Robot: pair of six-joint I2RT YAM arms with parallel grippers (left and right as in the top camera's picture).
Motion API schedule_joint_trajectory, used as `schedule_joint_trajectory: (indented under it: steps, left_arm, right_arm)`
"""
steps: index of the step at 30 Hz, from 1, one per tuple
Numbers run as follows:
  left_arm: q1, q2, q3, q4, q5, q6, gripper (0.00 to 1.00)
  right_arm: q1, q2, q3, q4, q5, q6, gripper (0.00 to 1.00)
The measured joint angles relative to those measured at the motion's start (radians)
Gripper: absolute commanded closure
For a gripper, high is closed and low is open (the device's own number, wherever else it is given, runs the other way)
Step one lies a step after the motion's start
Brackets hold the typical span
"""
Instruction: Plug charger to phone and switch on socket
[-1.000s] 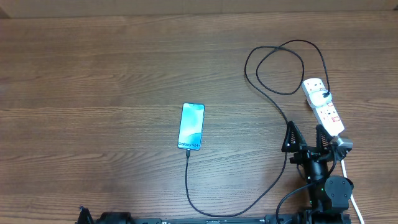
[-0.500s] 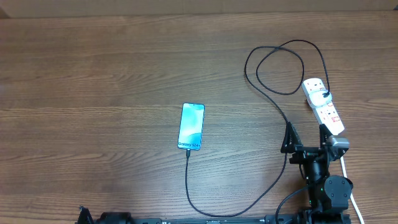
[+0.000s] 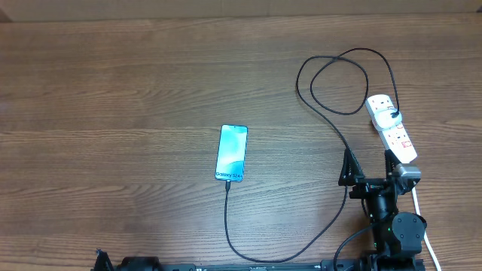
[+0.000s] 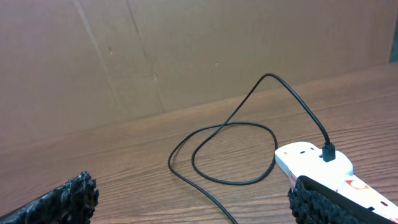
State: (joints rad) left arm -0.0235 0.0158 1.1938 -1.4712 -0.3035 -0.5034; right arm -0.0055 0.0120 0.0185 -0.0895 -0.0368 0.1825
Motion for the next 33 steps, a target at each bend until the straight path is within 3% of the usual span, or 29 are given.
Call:
schedule_joint_trajectory:
  steps: [18,25,33]
  left_arm:
    - [-0.001,0.000,-0.006,0.014,-0.023,0.000,0.00]
    - [-0.001,-0.001,-0.189,0.251,-0.033,0.002,0.00]
    - [0.000,-0.003,-0.570,0.574,0.002,0.005,0.00]
  right_arm:
    - [0.000,0.000,0.000,-0.001,0.000,0.000,0.00]
    - [0.000,0.000,0.000,0.000,0.000,0.000,0.00]
    - [0.001,0.000,0.000,0.000,0.000,0.000,0.00]
